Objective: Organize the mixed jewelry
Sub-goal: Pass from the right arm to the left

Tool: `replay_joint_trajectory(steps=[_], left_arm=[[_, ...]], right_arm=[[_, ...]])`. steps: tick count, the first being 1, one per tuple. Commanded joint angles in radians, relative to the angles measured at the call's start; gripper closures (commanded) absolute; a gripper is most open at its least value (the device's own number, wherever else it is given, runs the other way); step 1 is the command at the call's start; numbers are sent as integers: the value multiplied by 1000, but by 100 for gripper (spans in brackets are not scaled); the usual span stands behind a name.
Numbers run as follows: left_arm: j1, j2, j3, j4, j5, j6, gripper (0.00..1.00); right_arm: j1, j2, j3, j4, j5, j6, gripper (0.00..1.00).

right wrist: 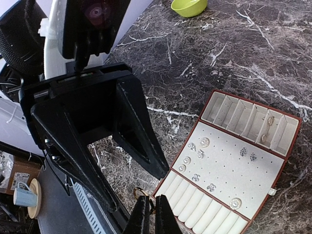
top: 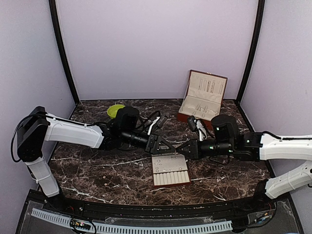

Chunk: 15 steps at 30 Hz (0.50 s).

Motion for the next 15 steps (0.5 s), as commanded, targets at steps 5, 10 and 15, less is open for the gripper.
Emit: replay_joint_trajectory(steps=[5,10,15], left_arm=[[-8,11,42,2,29,6,77],[-9,17,43,8,30,2,94],[-8,12,39,15,24,-1,100]], right_arm=[[9,11,39,43,-5,-23,95],[9,16,39,46,-7,-24,95],[9,6,37,58,7,-21,94]])
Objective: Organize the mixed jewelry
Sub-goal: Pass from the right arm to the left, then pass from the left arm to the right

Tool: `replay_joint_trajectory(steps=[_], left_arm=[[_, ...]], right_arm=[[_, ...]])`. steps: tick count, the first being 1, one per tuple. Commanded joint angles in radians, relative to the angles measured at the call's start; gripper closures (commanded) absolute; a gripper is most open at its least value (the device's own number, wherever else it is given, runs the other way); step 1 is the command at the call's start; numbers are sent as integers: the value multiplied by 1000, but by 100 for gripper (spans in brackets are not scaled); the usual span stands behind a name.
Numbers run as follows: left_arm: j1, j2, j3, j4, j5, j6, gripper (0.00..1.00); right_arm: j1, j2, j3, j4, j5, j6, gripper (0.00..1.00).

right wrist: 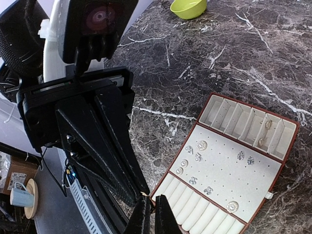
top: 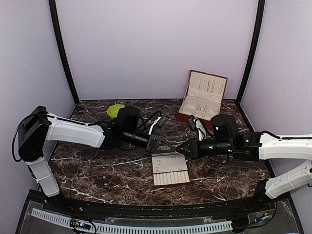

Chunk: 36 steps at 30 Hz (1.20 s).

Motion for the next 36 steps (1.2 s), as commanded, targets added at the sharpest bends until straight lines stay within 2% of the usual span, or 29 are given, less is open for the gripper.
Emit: replay_joint_trajectory(steps=[1,9,14,18,21,29,36], left_arm=[[-5,-5,17,26,-9,7,100],[4,-63,-33,127,-150,-26,100],[27,-115,-90,272,-256,-83,100],[35,-138,-118,386,-337,-131,100],[35,-145,-144,483,-374,-174,100],[34,-150,-183,575,-388,-232,100],[35,-157,-208,625,-383,-247,100]], right_arm=[[9,-12,27,59,7,-2,91],[-12,-89,-36,164,59,44,50],[-44,-125,-97,344,65,73,38],[-62,-101,-126,532,31,94,38],[-67,-49,-119,633,-4,94,41],[-67,51,-86,749,-87,84,59],[-74,78,-98,815,-78,105,71]])
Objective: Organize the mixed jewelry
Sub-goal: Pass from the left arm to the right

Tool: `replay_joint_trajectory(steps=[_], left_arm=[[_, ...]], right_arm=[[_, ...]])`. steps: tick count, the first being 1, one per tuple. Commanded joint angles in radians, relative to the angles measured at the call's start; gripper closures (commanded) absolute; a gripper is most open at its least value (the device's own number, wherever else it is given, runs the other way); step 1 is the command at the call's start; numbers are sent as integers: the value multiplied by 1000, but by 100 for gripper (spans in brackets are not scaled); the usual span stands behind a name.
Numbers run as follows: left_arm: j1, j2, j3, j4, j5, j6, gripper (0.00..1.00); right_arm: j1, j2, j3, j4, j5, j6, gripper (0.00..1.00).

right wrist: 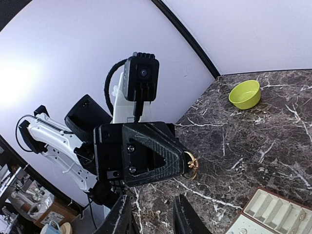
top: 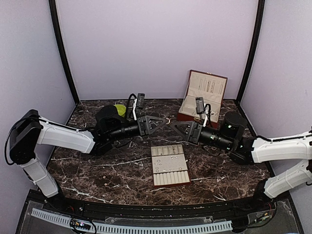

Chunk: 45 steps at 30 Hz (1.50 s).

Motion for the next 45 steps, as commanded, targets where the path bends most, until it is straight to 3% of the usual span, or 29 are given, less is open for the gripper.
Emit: replay_joint_trajectory(steps=[1,10,45], left_arm=[[0,-50,-23,81,0,-20,100],[0,-65,-39,100,2,-17,100],[-2,-60,-44,133,42,-19,100]], right_arm=[[-14,15,16,117,-8,14,73],[-40,85,16,211,-36,76,79],[-57,174,71,281,-89,122,92]])
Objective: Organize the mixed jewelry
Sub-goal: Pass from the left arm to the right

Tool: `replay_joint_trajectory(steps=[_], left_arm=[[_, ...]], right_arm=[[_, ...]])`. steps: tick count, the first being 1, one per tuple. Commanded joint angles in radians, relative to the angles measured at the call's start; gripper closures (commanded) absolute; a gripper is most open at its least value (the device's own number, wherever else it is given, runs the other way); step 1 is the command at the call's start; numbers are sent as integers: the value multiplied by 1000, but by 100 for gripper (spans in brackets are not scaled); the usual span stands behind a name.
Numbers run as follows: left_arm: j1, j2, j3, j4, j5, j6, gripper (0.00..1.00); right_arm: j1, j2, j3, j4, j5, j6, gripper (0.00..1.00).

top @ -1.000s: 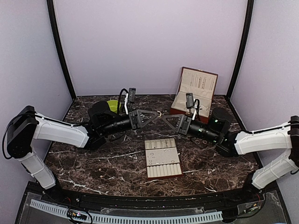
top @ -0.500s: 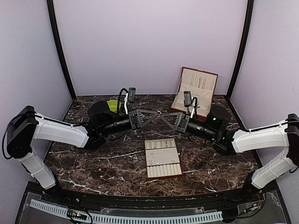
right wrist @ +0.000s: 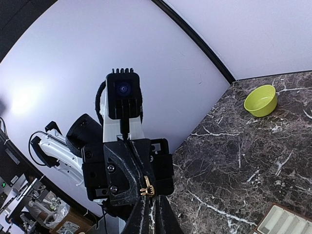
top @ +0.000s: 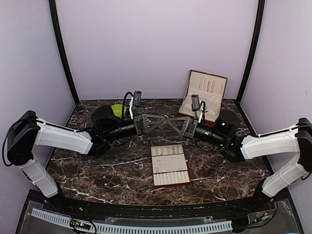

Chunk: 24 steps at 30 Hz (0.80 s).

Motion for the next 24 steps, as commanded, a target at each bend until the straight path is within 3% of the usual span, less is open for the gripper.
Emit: replay_joint_trajectory(steps=[1,24], left_arm=[[-3,-31,-15,52,18,-3,100],[-4,-23,-16,62,32,-11,100]], right_arm=[[-11,13,33,66,-12,13,93],[-22,43,33,159,-48,39,100]])
